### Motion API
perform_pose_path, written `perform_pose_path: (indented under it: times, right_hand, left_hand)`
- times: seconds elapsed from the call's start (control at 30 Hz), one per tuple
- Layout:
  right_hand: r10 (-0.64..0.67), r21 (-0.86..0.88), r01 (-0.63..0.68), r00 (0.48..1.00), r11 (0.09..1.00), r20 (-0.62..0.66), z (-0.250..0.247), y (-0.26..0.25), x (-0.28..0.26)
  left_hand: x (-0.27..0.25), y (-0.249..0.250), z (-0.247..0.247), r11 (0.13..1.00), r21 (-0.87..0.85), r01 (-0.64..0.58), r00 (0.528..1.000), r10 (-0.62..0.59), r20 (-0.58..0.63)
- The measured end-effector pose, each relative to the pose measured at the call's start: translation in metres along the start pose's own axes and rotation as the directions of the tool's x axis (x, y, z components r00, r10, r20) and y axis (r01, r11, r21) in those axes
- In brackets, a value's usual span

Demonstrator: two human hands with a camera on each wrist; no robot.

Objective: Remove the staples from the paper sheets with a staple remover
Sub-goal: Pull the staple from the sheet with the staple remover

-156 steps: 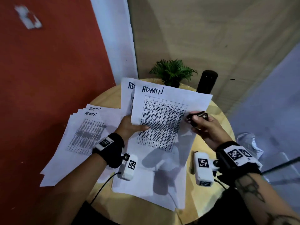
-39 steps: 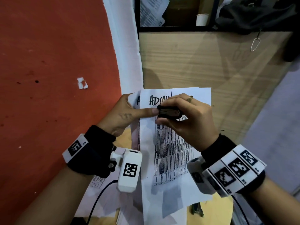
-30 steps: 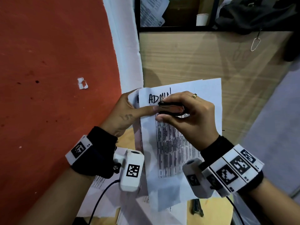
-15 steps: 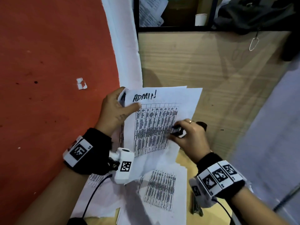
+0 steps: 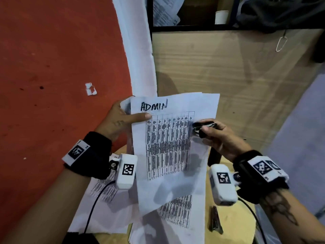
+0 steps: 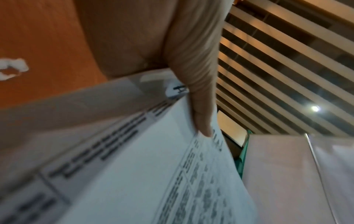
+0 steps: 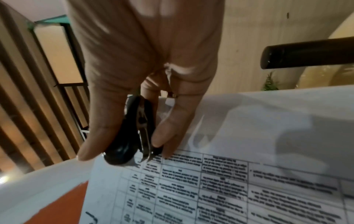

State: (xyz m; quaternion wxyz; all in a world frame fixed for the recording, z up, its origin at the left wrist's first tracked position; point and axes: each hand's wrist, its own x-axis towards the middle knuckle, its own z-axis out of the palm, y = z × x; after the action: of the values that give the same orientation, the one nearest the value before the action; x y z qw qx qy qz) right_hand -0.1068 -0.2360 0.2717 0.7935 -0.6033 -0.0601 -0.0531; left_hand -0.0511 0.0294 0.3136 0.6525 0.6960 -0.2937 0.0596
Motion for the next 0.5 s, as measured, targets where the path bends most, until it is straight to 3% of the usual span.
perform_pose_path:
  times: [0.1,0.2,0.3,0.4,0.43,0.5]
  right_hand:
    - [-0.024,0.048,0.025,1.0,0.999,-0.017,-0.002,-0.002,-0.001]
    - [-0.063,0.058,0.065,0.997,0.996,-0.037,-0.001,-0.005,-0.004]
    - [-0.084,0.051,0.085,0.996,0.995,-0.022,0.001,-0.009,-0.01]
    - [-0.1,0.047,0.1,0.995,0.994,-0.004,0.005,-0.014,-0.015]
    - [-0.101,0.044,0.101,0.995,0.994,0.001,0.007,-0.016,-0.016]
    - [-0.106,0.024,0.106,0.994,0.994,0.002,0.006,-0.019,-0.02]
  left_hand:
    - [0.003,-0.002,-0.005,0.999,-0.001,-0.049,0.986,0.048,-0.162]
    - [0.009,0.003,-0.012,0.954,0.274,-0.121,0.923,0.21,-0.324]
    - [0.01,0.021,-0.01,0.825,0.539,-0.17,0.929,0.316,-0.192]
    - [0.016,0.043,0.002,0.522,0.838,-0.162,0.963,0.269,0.019]
    - [0.021,0.048,0.004,0.491,0.855,-0.164,0.976,0.204,0.071]
    - [0.029,0.053,0.006,0.567,0.802,-0.19,0.981,0.075,0.179]
